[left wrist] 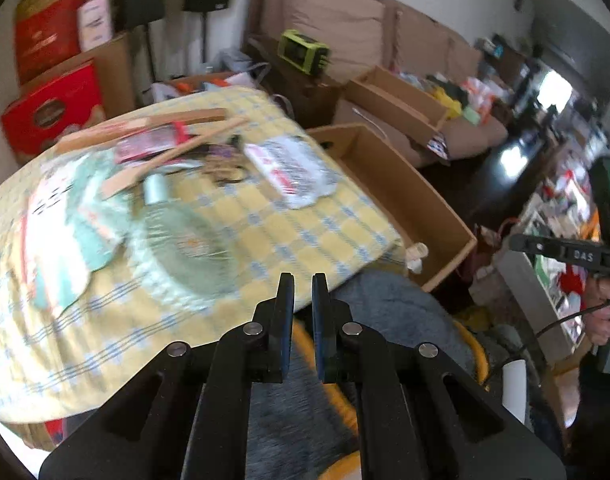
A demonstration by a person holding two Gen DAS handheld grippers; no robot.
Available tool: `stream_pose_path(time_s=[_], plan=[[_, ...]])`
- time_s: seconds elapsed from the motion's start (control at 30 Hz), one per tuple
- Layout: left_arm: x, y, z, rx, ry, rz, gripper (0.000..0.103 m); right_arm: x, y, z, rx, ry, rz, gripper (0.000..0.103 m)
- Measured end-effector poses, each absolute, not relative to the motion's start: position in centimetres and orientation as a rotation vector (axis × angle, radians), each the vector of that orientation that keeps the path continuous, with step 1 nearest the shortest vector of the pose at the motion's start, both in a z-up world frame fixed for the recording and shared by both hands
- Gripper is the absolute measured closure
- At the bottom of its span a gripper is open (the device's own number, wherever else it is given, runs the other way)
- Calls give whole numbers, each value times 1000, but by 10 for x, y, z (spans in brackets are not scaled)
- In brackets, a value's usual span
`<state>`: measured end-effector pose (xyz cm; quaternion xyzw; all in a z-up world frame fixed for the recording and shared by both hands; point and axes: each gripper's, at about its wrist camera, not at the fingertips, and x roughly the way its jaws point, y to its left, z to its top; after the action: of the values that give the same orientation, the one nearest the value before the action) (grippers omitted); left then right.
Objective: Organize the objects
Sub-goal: 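Grasp the mint-green fan by its head with the left gripper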
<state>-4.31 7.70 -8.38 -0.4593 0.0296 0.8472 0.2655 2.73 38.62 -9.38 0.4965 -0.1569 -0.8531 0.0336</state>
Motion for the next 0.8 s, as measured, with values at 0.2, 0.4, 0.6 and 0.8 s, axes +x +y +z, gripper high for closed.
stream_pose_path(time_s=[0.2, 0.4, 0.6, 0.8], plan=[[-64, 6, -87, -1304, -78, 2457, 43, 6, 364, -91, 1497, -504, -2596, 57], [-74, -2, -97, -1340, -182, 2459, 11, -43, 310, -91, 1468, -444, -2480, 56], [-87, 35, -115, -1360, -1, 2494, 0, -64, 292, -97, 1457, -471, -2457, 50], [-107, 31, -134, -1369, -143, 2432, 61, -57, 302, -108, 1532, -463, -2503, 49]])
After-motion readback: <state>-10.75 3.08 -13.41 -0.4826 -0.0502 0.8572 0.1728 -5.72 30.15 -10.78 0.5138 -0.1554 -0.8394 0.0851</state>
